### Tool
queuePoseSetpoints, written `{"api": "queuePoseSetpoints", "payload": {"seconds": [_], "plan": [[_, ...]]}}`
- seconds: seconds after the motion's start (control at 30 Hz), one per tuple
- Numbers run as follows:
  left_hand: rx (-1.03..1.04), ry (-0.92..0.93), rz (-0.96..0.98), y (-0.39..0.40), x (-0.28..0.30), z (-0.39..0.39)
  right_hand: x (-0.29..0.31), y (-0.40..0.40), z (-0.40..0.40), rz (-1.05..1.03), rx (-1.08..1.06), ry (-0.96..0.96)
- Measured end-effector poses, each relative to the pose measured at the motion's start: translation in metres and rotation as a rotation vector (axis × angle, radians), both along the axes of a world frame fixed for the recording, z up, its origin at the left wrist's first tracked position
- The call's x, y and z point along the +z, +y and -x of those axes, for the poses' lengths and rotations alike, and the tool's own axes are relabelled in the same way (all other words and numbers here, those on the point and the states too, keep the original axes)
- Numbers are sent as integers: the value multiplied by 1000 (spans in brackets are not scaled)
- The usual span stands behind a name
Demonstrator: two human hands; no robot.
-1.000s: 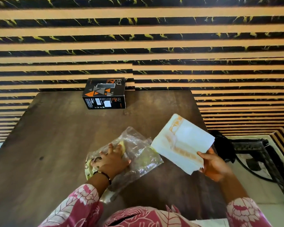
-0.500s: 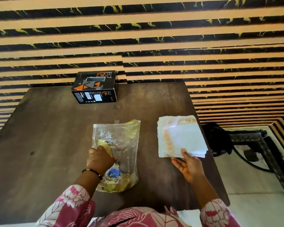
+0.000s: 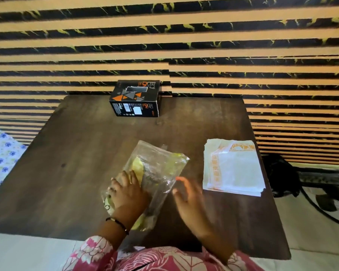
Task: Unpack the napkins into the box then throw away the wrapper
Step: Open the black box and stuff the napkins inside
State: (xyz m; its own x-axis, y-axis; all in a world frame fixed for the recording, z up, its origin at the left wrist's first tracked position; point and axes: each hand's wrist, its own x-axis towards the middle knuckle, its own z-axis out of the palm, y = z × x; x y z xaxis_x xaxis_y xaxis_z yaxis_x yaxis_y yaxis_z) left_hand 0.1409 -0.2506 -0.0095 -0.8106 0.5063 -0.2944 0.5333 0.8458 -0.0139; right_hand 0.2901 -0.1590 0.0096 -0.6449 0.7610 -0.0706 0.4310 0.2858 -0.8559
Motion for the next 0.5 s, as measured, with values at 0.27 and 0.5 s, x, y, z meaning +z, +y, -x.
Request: {"api": "queuePoseSetpoints", "payload": {"seconds": [0.27, 0.5], "plan": [[-253, -20, -110, -66, -43, 39, -46, -47, 62, -312, 526, -471], [-229, -40, -148, -131, -52, 112, -62, -96, 139, -416, 549, -579]]}}
